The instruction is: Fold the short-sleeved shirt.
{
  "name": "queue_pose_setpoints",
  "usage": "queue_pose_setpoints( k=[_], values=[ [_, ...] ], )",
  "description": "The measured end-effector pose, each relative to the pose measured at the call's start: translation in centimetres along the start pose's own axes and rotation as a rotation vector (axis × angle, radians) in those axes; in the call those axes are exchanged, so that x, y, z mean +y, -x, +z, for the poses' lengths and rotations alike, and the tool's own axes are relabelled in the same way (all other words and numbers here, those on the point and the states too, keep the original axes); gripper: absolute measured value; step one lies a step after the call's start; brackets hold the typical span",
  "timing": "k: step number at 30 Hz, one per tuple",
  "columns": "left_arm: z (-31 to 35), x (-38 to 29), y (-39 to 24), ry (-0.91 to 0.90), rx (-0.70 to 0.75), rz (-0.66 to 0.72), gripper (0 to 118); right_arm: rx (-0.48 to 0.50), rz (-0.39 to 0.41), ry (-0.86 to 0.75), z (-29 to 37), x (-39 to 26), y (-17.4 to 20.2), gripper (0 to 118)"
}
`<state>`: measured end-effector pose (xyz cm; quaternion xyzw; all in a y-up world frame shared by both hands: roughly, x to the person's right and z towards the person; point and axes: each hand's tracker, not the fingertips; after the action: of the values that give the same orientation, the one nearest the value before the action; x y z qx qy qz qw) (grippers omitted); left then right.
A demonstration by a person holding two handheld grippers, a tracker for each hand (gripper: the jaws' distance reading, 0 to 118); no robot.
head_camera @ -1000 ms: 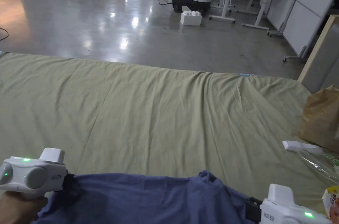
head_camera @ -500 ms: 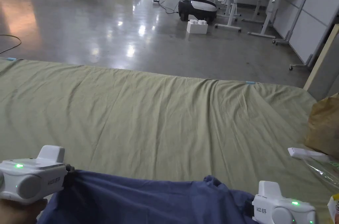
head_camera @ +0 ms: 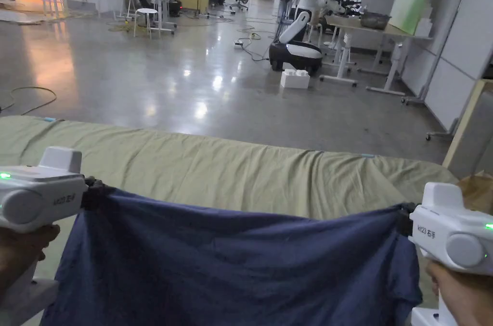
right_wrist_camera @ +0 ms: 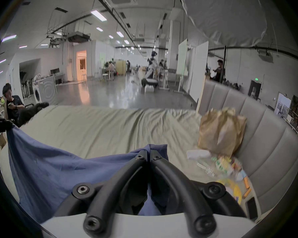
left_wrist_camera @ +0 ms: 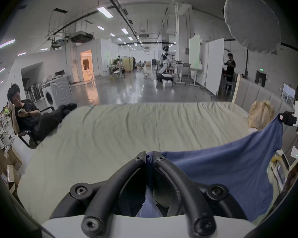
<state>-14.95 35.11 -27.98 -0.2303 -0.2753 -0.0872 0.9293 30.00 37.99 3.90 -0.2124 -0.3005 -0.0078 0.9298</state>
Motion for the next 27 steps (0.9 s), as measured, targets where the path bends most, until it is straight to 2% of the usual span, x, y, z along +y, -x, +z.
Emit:
queue_pose_setpoints(
  k=[2, 3, 6, 7, 10, 11, 13, 18, 22, 26, 27],
  values=[
    [1.0, 2.1, 0.5, -0.032, 0.013, 0.012, 6, 0.008, 0.003, -0.032, 1.8, 2.7, 0.5, 2],
    [1.5, 3.2, 0.7, -0.052, 0.018, 0.017, 6, 0.005, 0.005, -0.047, -0.8, 3.1, -0.8, 2],
    [2.3, 6.6, 1.5, -0.090, 0.036, 0.027, 6, -0.005, 0.044, -0.105, -0.3, 7.2, -0.6, 2],
    [2.5, 7.9, 1.7, -0.103, 0.041, 0.028, 6, -0.010, 0.054, -0.126, -1.5, 4.3, -1.2, 2],
    [2.3, 11.5, 2.3, -0.128, 0.065, 0.016, 6, -0.014, 0.066, -0.166, -2.2, 5.3, -1.3, 2],
    [2.3, 12.6, 2.4, -0.142, 0.074, 0.012, 6, -0.016, 0.068, -0.170, -1.5, 11.5, -0.6, 2],
    [2.0, 14.7, 3.0, -0.157, 0.088, 0.006, 6, -0.031, 0.099, -0.219, -1.5, 14.3, -0.2, 2],
    [1.8, 19.2, 3.9, -0.204, 0.116, 0.005, 6, -0.043, 0.121, -0.272, -4.5, 18.9, -1.1, 2],
    [1.8, 21.5, 4.2, -0.234, 0.134, -0.008, 6, -0.053, 0.121, -0.300, -3.9, 21.8, -0.2, 2],
    [1.6, 23.1, 4.3, -0.247, 0.148, -0.009, 6, -0.068, 0.136, -0.329, -5.7, 24.4, -1.4, 2],
    [1.5, 23.5, 4.3, -0.252, 0.153, -0.009, 6, -0.073, 0.146, -0.342, -3.9, 24.6, -0.3, 2]
  ],
)
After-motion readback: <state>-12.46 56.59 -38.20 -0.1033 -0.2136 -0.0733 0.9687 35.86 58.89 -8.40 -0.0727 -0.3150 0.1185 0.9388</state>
